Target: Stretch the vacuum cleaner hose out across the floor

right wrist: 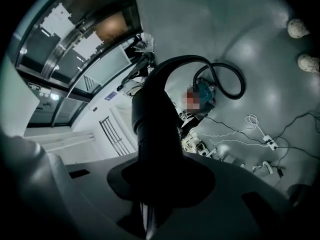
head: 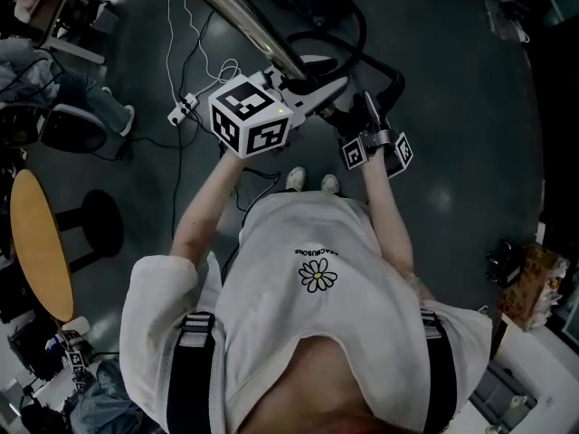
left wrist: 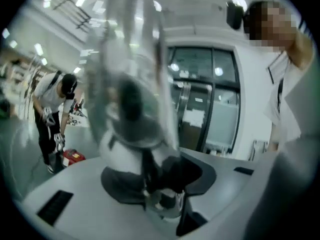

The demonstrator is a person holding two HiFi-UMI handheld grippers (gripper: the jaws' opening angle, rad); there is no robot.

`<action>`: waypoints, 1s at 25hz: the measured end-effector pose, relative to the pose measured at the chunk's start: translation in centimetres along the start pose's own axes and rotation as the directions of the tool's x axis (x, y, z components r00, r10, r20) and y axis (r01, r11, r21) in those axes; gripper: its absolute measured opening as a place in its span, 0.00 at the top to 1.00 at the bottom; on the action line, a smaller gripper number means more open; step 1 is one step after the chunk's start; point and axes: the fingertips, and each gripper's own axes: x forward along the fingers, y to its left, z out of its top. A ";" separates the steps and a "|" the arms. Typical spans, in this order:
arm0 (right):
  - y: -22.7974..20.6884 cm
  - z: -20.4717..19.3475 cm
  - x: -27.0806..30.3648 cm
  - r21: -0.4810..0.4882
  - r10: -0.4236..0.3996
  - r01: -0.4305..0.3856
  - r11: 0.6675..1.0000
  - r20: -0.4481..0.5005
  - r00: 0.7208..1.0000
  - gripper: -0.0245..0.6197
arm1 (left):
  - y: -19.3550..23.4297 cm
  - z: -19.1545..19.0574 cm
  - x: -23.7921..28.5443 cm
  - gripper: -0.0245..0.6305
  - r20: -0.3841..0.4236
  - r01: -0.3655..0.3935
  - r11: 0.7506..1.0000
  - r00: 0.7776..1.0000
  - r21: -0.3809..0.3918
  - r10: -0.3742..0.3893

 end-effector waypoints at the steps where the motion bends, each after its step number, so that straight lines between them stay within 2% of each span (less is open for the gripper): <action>1: 0.3 0.1 0.0 0.009 0.010 -0.010 1.000 0.002 1.000 0.77 | -0.3 -0.2 0.3 0.73 -0.059 -0.014 0.996 0.998 0.085 0.019; 2: 0.7 0.2 0.0 0.018 0.024 -0.024 1.000 0.008 1.000 0.77 | -0.4 -0.2 0.5 0.66 -0.092 -0.032 0.987 0.995 0.159 0.047; 4: 1.8 0.9 0.1 0.041 0.073 -0.075 0.996 0.033 0.997 0.77 | -0.1 0.1 0.7 0.55 -0.104 -0.070 0.966 0.990 0.249 0.099; 6: 3.5 2.2 0.3 0.048 0.136 -0.139 0.989 0.069 0.988 0.78 | 0.8 -0.2 1.1 0.38 -0.123 -0.096 0.957 0.983 0.273 0.134; 7: 4.3 2.9 0.3 0.041 0.164 -0.168 0.985 0.082 0.983 0.79 | 1.5 -0.7 1.2 0.33 -0.142 -0.104 0.959 0.979 0.264 0.145; 10: 6.1 3.3 0.4 -0.013 0.217 -0.216 0.976 0.077 0.973 0.81 | 4.2 -3.3 0.7 0.25 -0.209 -0.139 0.970 0.961 0.200 0.181; 13: 8.7 2.8 1.0 -0.126 0.249 -0.243 0.962 0.031 0.968 0.85 | 6.6 -4.7 0.0 0.23 -0.178 -0.185 0.983 0.966 0.015 0.185; 15: 11.0 2.5 1.8 -0.241 0.257 -0.253 0.937 -0.015 0.966 0.85 | 7.6 -5.4 -0.2 0.23 -0.157 -0.206 0.975 0.969 -0.086 0.191; 16: 12.3 2.5 2.3 -0.302 0.259 -0.259 0.917 -0.041 0.965 0.85 | 7.9 -6.0 -0.6 0.23 -0.167 -0.222 0.971 0.964 -0.087 0.205; 19: 17.1 2.9 3.3 -0.476 0.250 -0.267 0.838 -0.099 0.963 0.85 | 8.9 -9.0 -3.1 0.23 -0.261 -0.291 0.956 0.921 0.035 0.289; 21: 20.6 3.2 3.9 -0.584 0.231 -0.266 0.767 -0.135 0.964 0.86 | 10.1 -10.6 -5.5 0.23 -0.277 -0.334 0.943 0.904 0.020 0.326; 23: 23.5 2.4 4.4 -0.694 0.182 -0.262 0.671 -0.188 0.965 0.86 | 11.3 -10.6 -7.4 0.23 -0.236 -0.368 0.929 0.906 -0.031 0.351; 25: 25.4 0.1 5.0 -0.799 0.077 -0.260 0.542 -0.260 0.962 0.86 | 12.0 -8.7 -8.2 0.23 -0.143 -0.373 0.927 0.920 -0.036 0.365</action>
